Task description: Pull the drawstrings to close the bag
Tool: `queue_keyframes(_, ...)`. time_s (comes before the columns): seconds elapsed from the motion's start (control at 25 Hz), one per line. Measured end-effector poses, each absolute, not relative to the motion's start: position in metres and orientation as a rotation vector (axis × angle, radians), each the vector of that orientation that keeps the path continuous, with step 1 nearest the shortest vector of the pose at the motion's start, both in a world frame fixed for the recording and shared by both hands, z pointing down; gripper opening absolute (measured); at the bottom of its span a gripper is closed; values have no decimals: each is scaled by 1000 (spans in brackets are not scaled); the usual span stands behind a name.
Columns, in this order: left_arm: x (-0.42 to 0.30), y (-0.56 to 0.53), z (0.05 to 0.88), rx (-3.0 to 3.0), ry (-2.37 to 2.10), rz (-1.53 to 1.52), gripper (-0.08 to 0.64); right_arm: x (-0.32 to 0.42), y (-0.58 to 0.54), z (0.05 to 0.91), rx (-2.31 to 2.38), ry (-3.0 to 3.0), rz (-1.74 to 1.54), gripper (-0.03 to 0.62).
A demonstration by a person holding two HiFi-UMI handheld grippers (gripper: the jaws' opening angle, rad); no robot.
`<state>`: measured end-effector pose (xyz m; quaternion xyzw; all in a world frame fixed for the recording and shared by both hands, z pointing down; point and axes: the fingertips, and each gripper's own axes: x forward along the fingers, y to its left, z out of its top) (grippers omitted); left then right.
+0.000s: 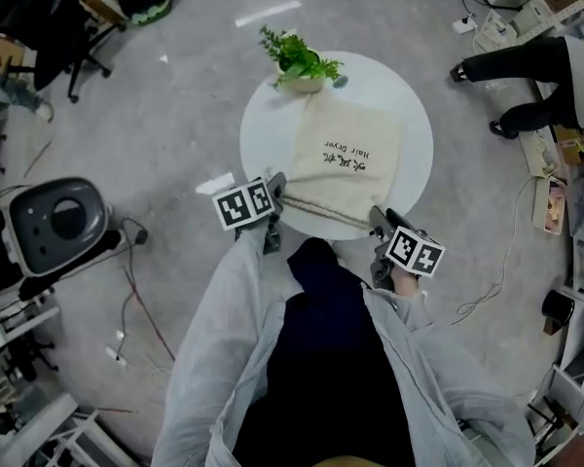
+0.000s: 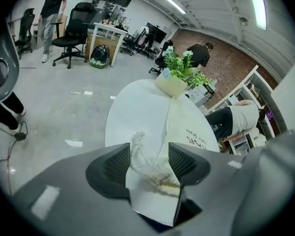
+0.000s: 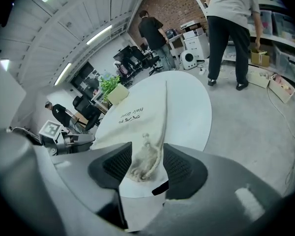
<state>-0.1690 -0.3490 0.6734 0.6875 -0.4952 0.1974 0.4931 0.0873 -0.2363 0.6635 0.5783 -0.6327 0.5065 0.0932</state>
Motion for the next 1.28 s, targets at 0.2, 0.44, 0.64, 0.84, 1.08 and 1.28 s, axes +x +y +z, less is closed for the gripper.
queue_keyframes(0.2, -179, -349, 684, 1637, -1339, 643, 137, 73, -238, 676, 1656, -1871, 1545, 197)
queue_keyframes(0.44, -188, -348, 686, 1661, -1375, 737, 60, 69, -236, 676, 1679, -1877, 1553, 131)
queue_keyframes(0.64, -190, -345, 686, 1634, -1363, 618, 49, 82, -231, 670, 1786, -1863, 1603, 68)
queue_keyframes(0.84, -193, -333, 680, 1598, -1380, 440, 43, 99, -219, 670, 1883, -1833, 1704, 18)
queue_keyframes(1.08, -201, -315, 662, 1576, -1396, 279, 40, 103, -214, 673, 1907, -1821, 1761, 18)
queue_keyframes(1.28, -217, -294, 653, 1538, -1451, 186, 37, 112, -211, 676, 1954, -1793, 1698, 17)
